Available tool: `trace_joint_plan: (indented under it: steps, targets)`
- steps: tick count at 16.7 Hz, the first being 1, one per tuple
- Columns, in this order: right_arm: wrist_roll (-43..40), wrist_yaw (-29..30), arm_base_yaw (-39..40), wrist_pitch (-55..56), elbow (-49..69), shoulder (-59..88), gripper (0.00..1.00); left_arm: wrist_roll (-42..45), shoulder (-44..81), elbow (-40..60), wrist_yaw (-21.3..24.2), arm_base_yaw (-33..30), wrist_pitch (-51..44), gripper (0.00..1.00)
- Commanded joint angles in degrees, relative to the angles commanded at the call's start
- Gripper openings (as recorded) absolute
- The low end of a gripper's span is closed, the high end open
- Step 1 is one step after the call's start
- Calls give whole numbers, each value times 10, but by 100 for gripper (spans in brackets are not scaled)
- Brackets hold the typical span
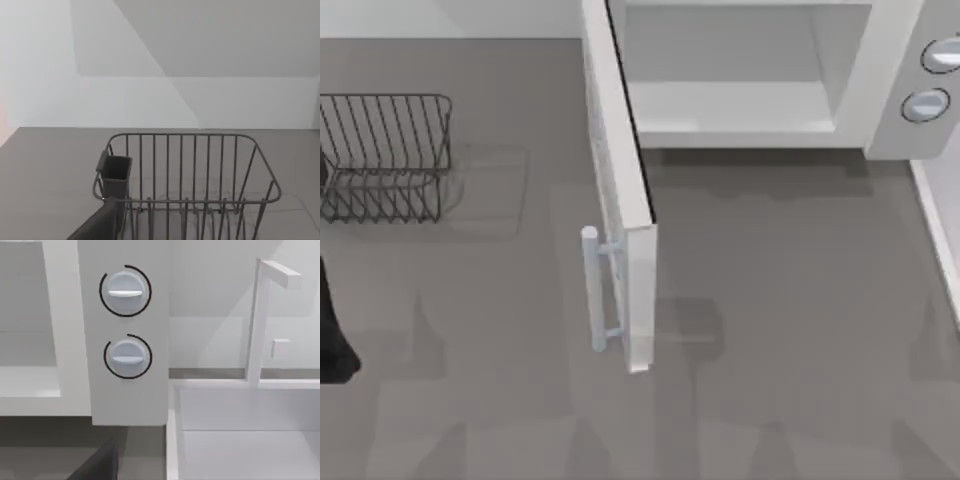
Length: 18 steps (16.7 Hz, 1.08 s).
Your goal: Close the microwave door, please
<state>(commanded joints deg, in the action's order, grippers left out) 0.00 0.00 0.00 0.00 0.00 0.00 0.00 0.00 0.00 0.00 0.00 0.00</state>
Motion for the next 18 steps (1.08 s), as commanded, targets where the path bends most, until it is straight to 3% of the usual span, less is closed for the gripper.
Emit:
trace_joint_plan:
  steps: [4,8,18]
  targets:
    - [0,0,0,0,0,0,100,9,16,14,5,-7,-12,100]
    - [0,0,0,0,0,0,100,56,111,97,28,-41,-83,100]
    - [0,0,0,0,0,0,100,272,584,492,122,-160,-474,100]
